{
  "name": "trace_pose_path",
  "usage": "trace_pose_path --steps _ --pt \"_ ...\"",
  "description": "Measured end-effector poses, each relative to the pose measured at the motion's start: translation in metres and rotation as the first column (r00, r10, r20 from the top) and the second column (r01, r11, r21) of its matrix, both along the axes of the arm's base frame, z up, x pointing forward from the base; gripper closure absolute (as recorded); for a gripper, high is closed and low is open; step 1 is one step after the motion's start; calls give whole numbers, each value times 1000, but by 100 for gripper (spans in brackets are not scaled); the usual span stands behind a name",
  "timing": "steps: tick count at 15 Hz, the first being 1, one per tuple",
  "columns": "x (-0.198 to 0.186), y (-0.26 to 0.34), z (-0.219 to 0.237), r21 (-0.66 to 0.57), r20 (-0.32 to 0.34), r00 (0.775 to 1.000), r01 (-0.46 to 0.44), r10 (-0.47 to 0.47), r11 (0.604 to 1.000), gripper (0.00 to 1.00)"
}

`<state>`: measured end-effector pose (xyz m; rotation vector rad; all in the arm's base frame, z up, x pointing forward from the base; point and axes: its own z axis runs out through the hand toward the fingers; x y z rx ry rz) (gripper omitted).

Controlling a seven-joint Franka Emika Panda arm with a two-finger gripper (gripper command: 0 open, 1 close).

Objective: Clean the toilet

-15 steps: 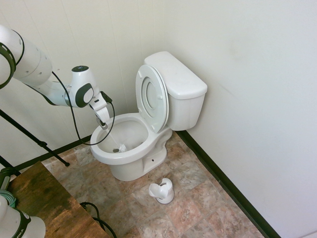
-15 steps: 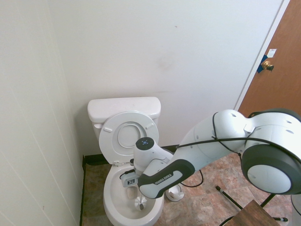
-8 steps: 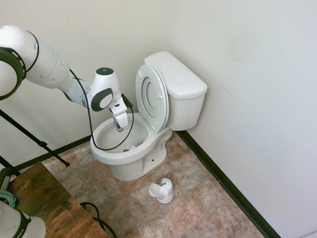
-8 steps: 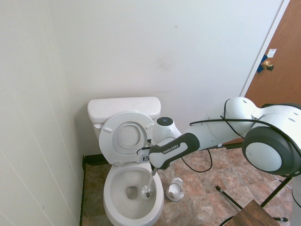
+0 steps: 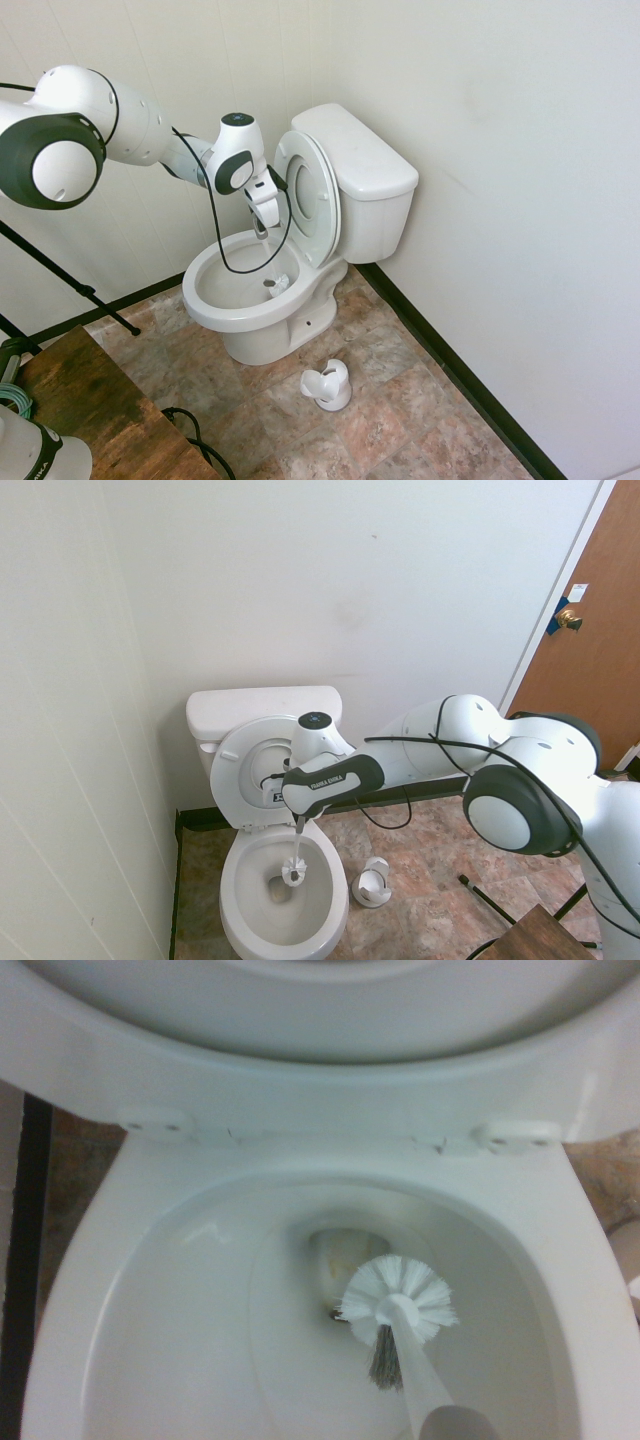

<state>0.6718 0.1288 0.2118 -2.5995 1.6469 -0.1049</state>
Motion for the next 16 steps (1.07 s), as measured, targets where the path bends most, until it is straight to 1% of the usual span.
trace_pose_path --steps 3,6,9,11,13,16 --pt "13 24 -2 -6 13 1000 -20 20 1000 100" --pt "11 63 -1 -18 27 998 -53 54 998 100" --pt "3 86 -3 -34 28 995 -90 91 995 100" --pt "-7 103 -7 -45 17 992 -122 122 992 100" --pt "-27 120 -16 -61 -8 987 -159 159 985 100" --pt "-62 120 -18 -69 -37 982 -187 184 980 100"
